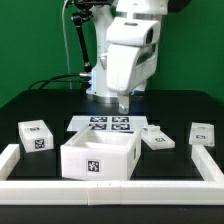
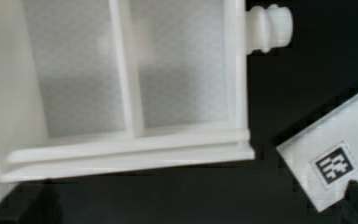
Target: Assemble cabinet
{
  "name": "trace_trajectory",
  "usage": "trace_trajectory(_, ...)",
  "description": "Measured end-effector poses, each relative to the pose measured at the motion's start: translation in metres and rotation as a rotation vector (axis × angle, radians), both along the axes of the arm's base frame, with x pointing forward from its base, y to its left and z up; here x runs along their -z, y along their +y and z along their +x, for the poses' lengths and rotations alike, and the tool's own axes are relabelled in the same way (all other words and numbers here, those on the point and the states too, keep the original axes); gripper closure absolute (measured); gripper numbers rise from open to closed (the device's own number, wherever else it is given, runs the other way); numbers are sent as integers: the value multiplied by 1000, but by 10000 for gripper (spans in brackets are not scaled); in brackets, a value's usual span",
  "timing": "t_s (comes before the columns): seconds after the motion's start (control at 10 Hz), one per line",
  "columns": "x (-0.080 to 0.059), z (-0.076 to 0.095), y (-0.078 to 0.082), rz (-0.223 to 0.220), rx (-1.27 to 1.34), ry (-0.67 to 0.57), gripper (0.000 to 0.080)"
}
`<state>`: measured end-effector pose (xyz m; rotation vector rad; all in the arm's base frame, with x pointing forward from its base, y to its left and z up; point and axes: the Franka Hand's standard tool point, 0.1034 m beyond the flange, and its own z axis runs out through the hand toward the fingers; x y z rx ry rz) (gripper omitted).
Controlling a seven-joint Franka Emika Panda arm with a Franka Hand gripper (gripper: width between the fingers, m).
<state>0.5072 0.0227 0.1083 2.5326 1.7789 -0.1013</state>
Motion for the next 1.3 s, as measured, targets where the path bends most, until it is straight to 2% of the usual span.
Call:
trace_trajectory(0.4, 2, -1, 0, 2, -5, -3, 1)
trace_trajectory(0.7, 27, -25, 5, 26, -29, -32, 1)
trace_trajectory(1.0, 50, -32, -4, 40, -31, -33, 1)
trace_trajectory(1.3, 67, -37, -7, 45, -21, -11, 1)
